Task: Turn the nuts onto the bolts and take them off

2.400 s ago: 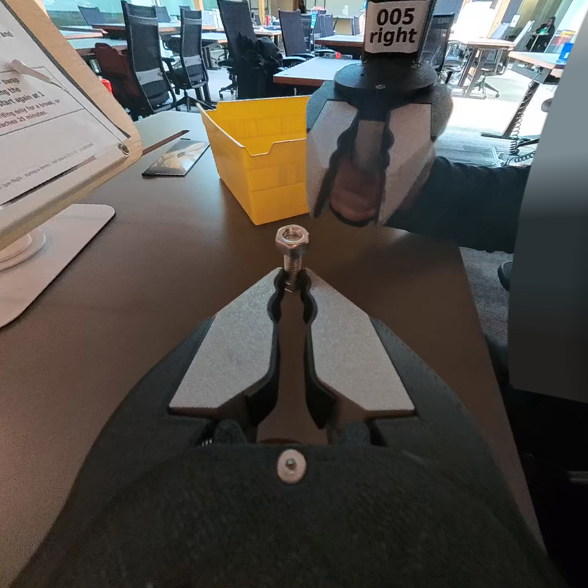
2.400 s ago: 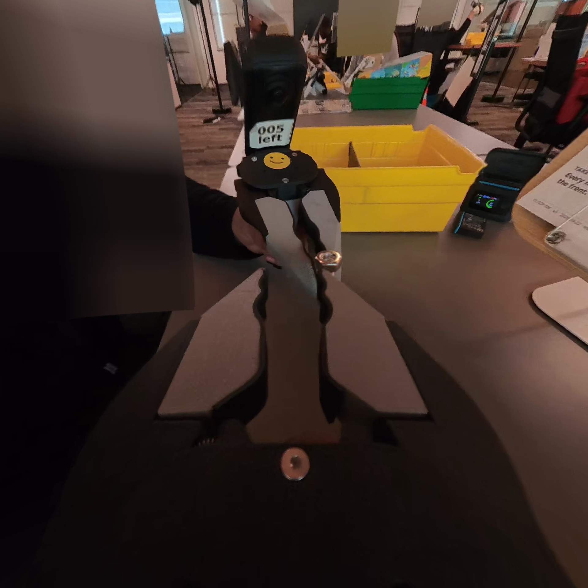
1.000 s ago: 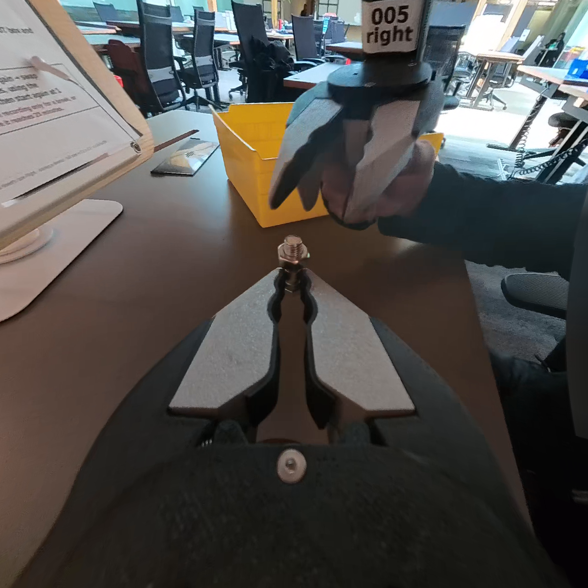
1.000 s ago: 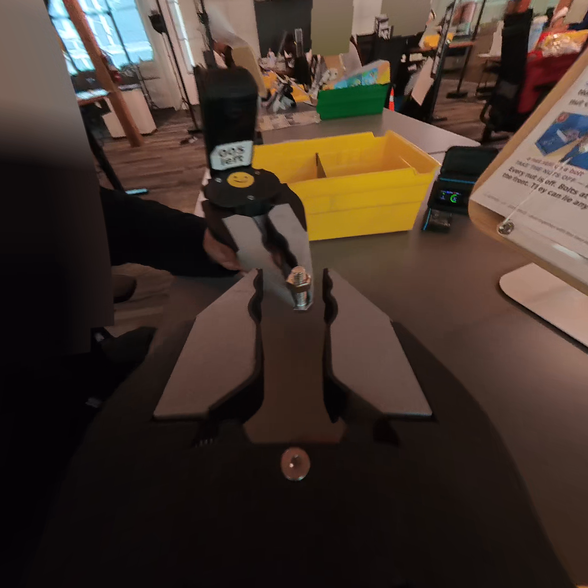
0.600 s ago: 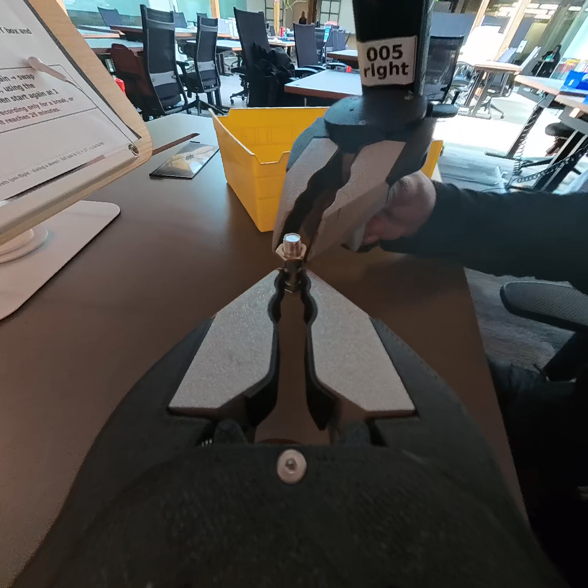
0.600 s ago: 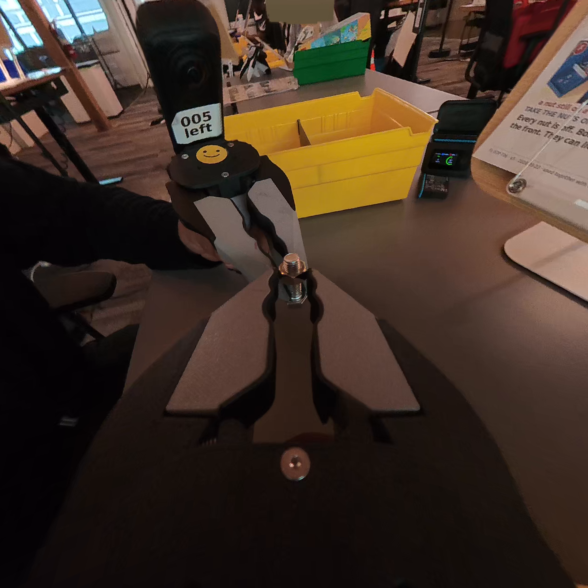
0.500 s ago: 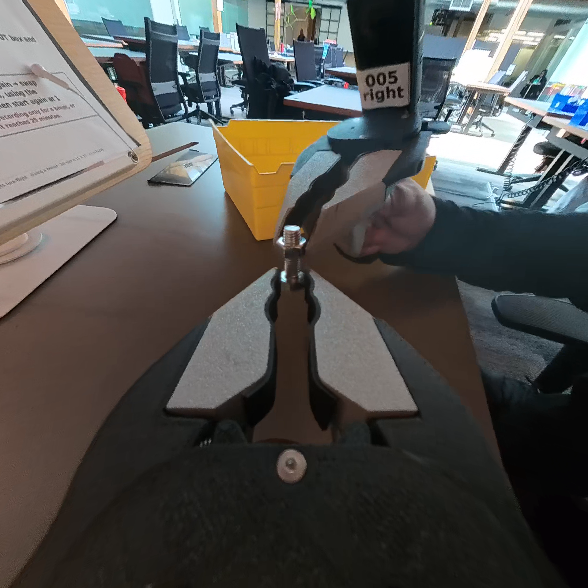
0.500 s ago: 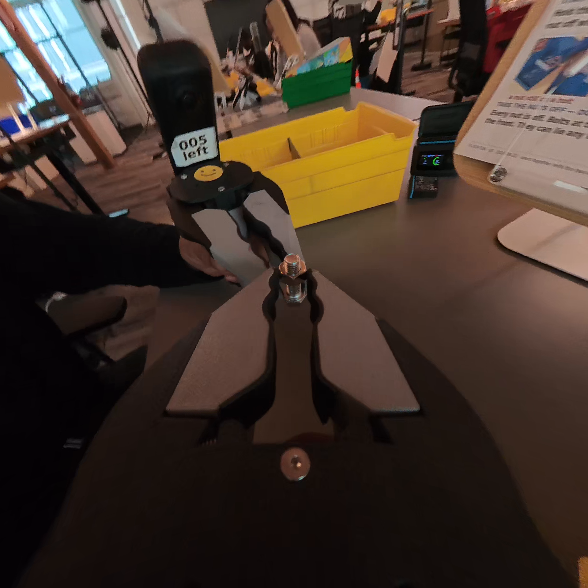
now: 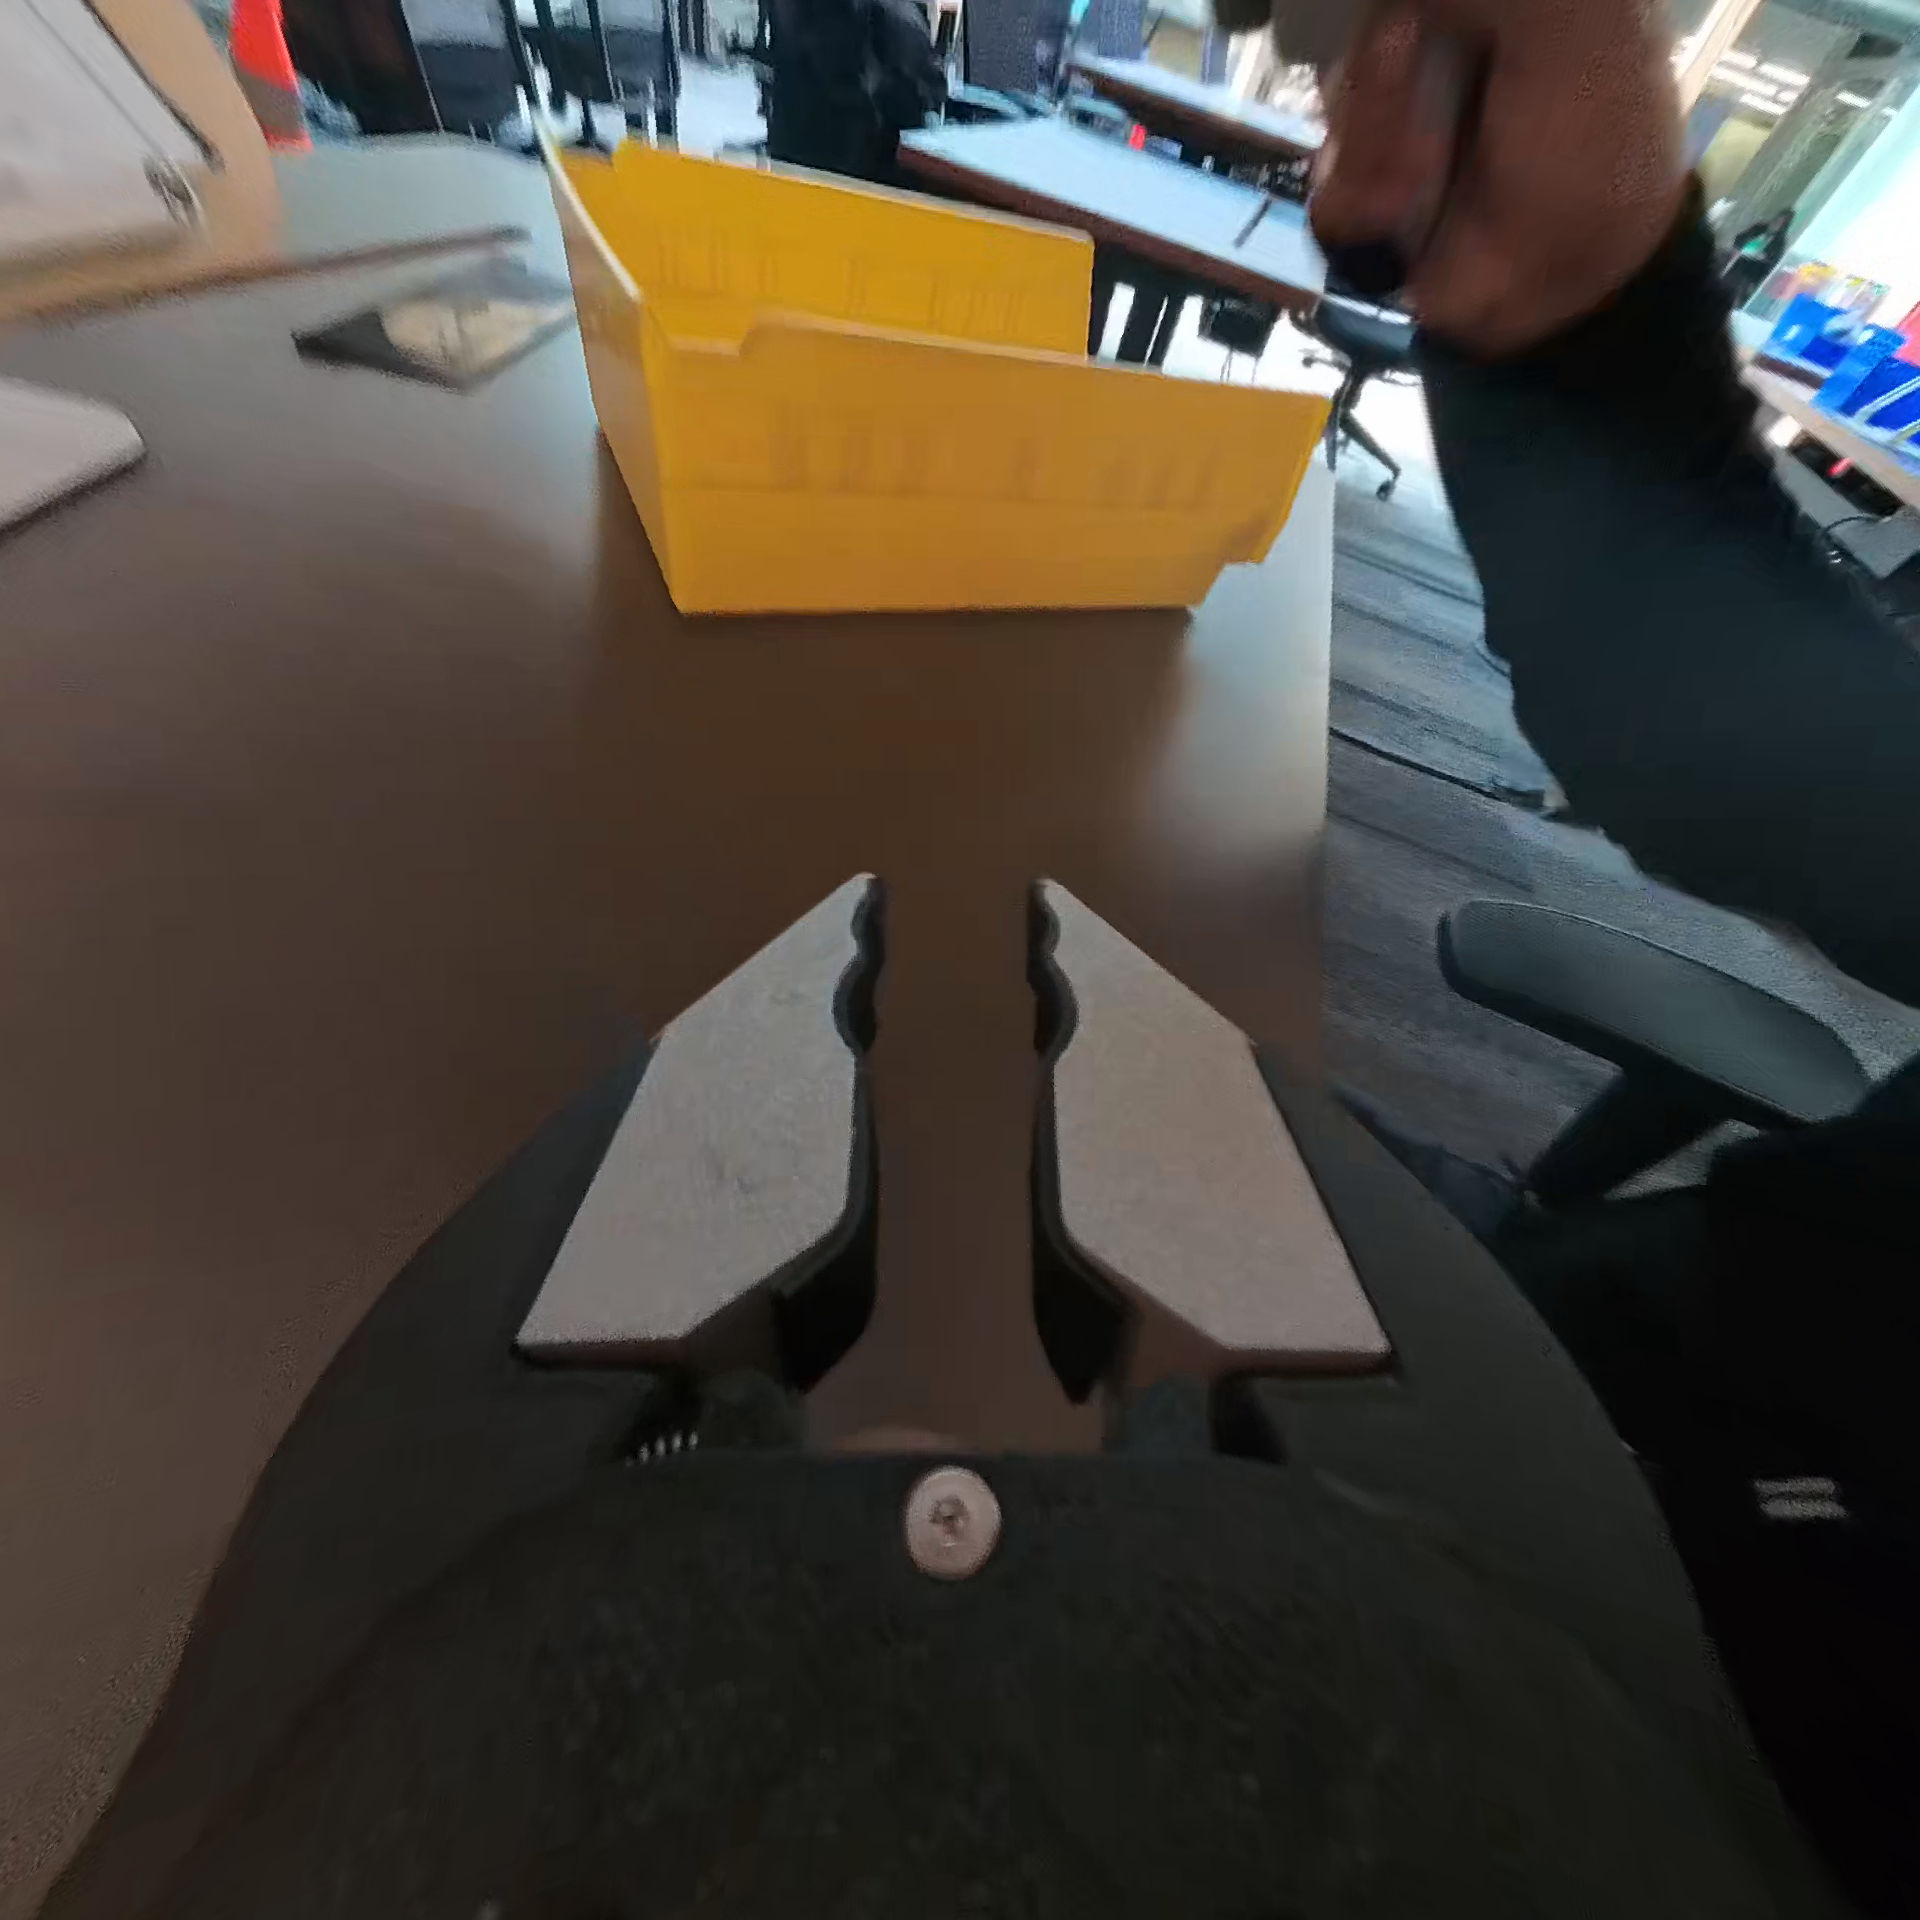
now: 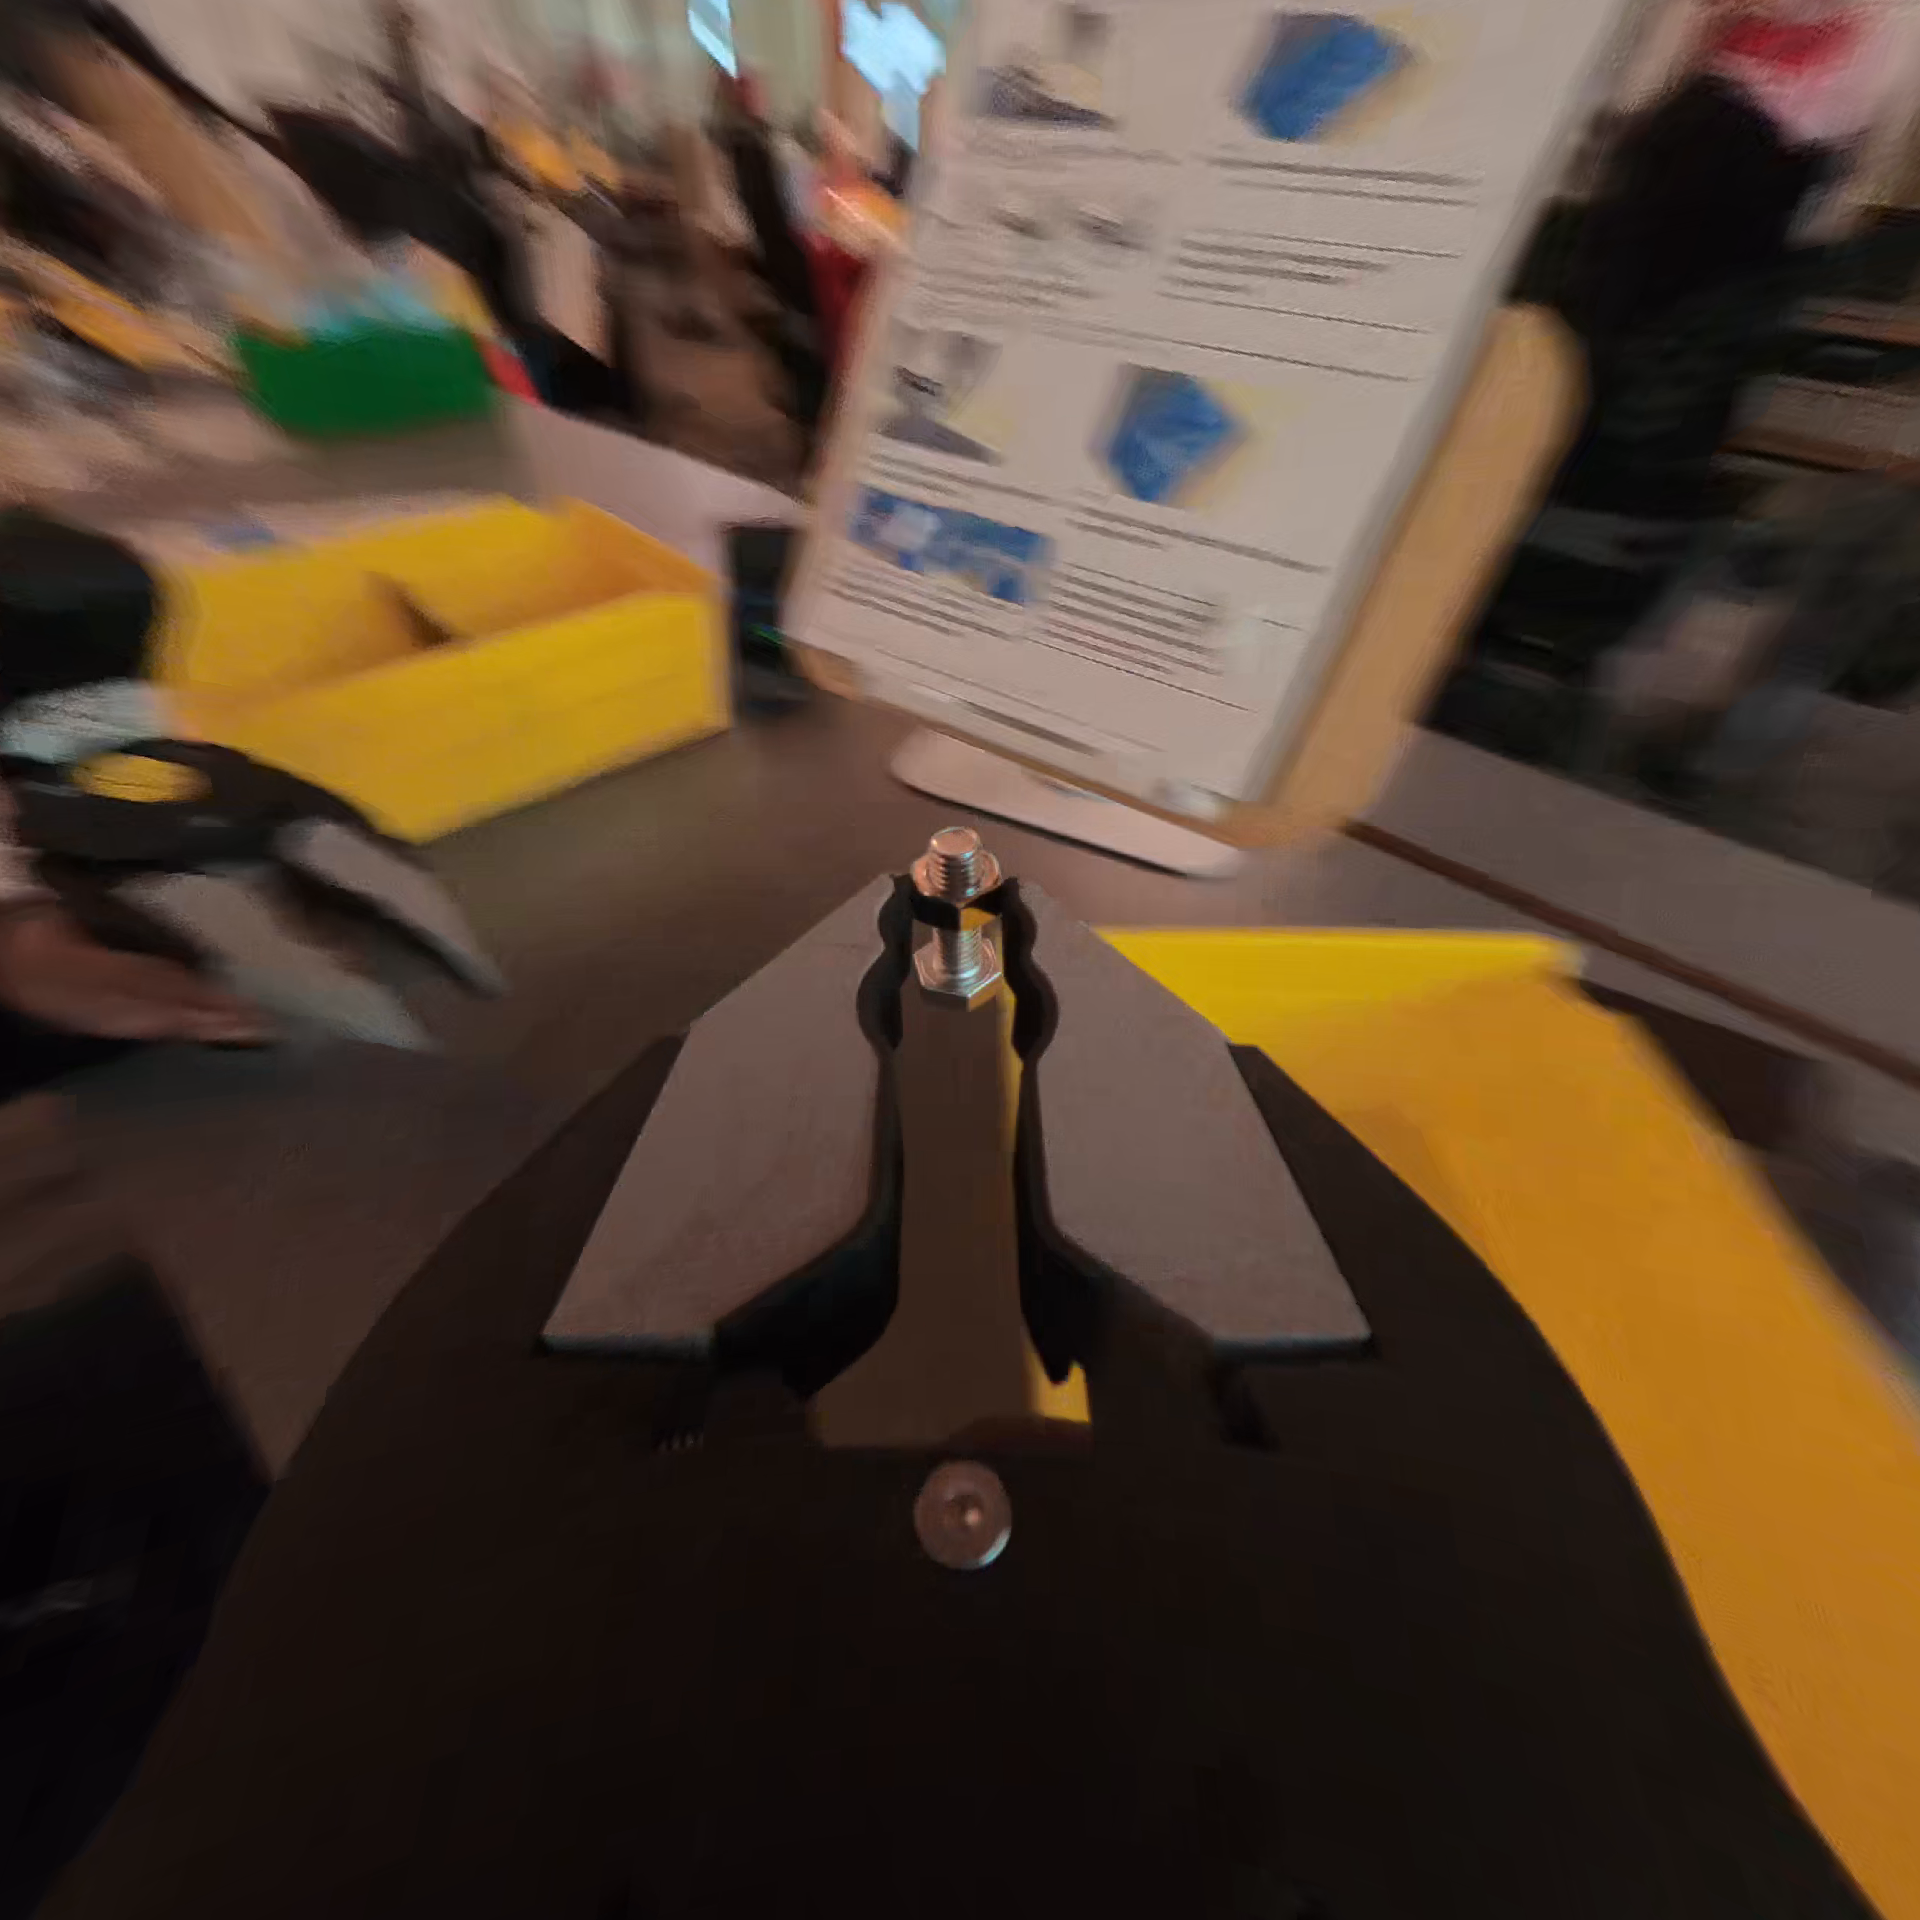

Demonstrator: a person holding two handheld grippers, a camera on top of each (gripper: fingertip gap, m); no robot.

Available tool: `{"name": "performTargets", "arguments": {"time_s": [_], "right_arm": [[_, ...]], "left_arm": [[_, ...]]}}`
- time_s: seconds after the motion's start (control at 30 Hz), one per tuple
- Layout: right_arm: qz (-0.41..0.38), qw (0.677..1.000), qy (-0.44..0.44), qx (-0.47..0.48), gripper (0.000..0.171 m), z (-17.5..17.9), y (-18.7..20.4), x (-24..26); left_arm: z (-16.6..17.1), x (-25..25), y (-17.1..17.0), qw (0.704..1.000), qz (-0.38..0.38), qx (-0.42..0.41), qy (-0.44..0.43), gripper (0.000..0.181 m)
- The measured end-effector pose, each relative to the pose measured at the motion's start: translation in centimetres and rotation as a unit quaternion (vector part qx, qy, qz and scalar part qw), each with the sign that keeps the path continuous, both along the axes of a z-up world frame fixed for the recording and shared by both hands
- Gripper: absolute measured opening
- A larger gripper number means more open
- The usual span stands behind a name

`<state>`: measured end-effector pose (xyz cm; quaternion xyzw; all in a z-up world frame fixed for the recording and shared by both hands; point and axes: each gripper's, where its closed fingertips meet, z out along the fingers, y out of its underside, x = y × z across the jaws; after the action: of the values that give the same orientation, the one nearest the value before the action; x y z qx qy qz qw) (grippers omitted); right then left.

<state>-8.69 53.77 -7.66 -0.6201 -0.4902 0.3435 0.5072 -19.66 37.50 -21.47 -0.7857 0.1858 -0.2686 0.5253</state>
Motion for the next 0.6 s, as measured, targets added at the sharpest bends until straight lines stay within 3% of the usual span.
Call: {"name": "performTargets", "arguments": {"time_s": [0.07, 0.13, 0.23, 0.3, 0.33, 0.4, 0.6], "right_arm": [[-0.1, 0.99, -0.096, 0.036, 0.014, 0.1, 5.1, 4.2], [-0.148, 0.965, -0.217, 0.014, 0.014, -3.0, 8.6, 6.9], [-0.14, 0.925, -0.352, -0.037, 0.014, -10.2, 10.2, 8.0], [-0.131, 0.901, -0.409, -0.067, 0.015, -15.0, 10.4, 8.0], [-0.134, 0.894, -0.421, -0.07, 0.015, -16.7, 10.8, 8.1], [-0.152, 0.894, -0.416, -0.074, 0.018, -17.6, 11.4, 8.8], [-0.142, 0.957, -0.231, -0.102, 0.061, -10.5, 7.9, 12.2]], "left_arm": [[-0.5, 0.1, -1.2, 1.0, 0.006, -0.024, -0.006, 0.034], [-0.6, -0.1, -2.3, 0.999, 0.025, -0.033, 0.002, 0.038], [-0.7, -1.1, -3.4, 0.996, 0.077, -0.042, 0.028, 0.053], [-0.5, -2.8, -4.1, 0.989, 0.136, -0.035, 0.052, 0.046], [0.0, -3.4, -4.8, 0.986, 0.154, -0.026, 0.061, 0.037], [1.0, -4.8, -6.6, 0.98, 0.18, -0.015, 0.078, 0.038], [3.8, -12.2, -13.3, 0.941, 0.305, -0.016, 0.148, 0.04]]}}
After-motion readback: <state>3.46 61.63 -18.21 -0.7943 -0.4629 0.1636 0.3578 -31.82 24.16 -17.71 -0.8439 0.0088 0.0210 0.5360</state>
